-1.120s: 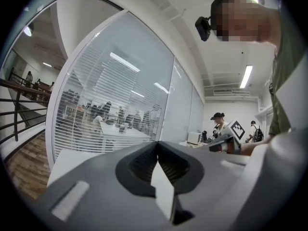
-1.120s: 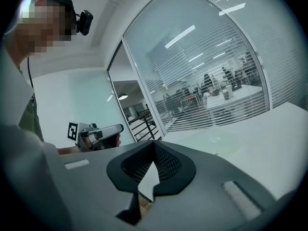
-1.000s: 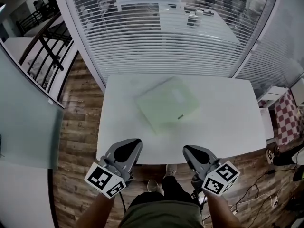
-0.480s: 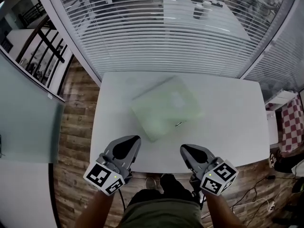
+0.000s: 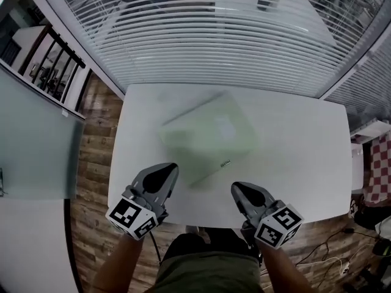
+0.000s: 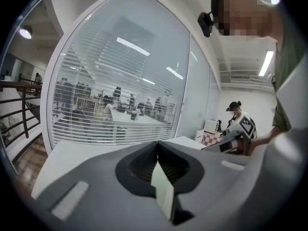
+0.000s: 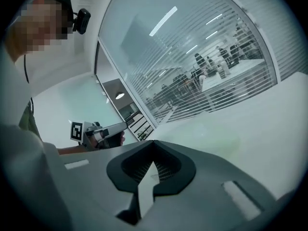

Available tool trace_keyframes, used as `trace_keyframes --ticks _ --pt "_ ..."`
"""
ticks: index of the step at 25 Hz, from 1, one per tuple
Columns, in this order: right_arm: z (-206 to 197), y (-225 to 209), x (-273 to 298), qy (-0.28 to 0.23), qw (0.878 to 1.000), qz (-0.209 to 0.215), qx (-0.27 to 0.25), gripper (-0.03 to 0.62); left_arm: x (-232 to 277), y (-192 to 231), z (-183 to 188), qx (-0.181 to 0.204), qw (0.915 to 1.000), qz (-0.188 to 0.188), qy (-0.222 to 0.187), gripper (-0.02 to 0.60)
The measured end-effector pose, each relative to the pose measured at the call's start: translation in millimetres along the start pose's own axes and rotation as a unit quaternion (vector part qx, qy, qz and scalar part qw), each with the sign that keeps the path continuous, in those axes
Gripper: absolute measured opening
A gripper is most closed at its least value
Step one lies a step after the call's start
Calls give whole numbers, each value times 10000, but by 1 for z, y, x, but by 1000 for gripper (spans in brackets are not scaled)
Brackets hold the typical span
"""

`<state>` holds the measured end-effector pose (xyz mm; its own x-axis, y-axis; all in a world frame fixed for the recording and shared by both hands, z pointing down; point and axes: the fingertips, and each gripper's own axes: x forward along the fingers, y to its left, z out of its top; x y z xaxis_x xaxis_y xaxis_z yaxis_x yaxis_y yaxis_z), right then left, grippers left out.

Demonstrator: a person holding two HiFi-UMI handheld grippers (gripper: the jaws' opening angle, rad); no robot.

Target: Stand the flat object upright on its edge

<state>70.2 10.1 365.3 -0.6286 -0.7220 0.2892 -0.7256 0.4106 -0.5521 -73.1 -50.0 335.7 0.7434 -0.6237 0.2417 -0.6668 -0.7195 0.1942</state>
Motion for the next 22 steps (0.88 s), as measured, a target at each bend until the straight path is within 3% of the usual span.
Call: trace_keyframes --ticks 11,20,22 --pt "-25 -50 28 -62 9979 -225 605 5 54 36 -26 319 9981 -135 518 3" --pt "-42 -73 42 -110 9944 -537 901 6 95 57 -29 718 9921 -576 857 25" --pt "-46 -81 40 -115 9927 -655 1011 32 108 59 -27 809 9899 -688 939 34"
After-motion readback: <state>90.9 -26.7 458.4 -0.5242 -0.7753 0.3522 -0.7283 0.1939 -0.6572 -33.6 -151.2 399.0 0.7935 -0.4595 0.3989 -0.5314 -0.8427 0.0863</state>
